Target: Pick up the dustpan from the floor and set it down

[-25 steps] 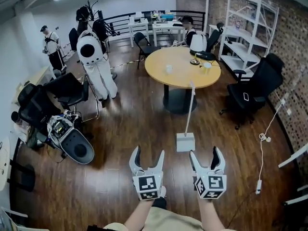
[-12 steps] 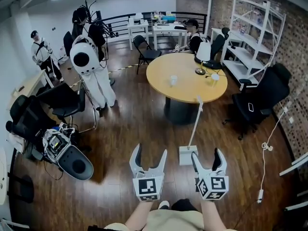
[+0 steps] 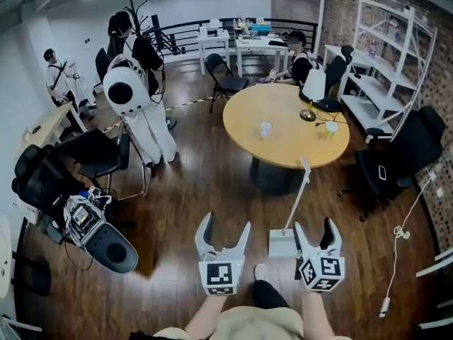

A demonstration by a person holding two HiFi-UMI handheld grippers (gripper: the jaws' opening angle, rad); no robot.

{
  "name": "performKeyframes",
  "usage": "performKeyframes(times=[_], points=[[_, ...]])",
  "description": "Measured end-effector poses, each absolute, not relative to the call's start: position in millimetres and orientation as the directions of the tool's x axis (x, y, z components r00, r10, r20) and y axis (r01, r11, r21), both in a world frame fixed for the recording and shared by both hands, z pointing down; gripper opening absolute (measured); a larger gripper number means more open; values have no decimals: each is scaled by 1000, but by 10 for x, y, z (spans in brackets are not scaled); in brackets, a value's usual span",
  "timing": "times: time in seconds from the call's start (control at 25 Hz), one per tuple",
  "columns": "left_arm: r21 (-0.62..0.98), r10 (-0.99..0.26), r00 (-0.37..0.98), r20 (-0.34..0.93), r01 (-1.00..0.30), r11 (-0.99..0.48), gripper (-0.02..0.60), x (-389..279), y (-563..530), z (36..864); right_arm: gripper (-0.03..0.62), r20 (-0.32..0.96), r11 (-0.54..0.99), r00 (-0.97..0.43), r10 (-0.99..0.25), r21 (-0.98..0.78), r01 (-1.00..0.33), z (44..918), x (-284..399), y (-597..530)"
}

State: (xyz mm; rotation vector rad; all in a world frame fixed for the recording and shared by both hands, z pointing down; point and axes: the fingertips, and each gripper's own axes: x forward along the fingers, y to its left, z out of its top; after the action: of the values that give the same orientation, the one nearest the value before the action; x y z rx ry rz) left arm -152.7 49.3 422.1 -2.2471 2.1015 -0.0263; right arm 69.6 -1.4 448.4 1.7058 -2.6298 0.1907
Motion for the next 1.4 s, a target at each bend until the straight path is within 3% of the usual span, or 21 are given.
performKeyframes(times=[0.44,0.88,1.4], points=[[-91,-998,42,-51,-995,-37,356,-1355,-1014,4001,414,11,469,-473,-881,-113,-876,4345,747,-1525],[-108,-999,36,-11,-994,-35,354,-1242,-1951,4077,405,20,519,-524,-852,-108,-848,4525,769,-2293],[-93,-962,257,97,-959,-266,360,-747,-2721,4513,405,159,339,-365,-917,-170,-925,5438,1646,-2428]])
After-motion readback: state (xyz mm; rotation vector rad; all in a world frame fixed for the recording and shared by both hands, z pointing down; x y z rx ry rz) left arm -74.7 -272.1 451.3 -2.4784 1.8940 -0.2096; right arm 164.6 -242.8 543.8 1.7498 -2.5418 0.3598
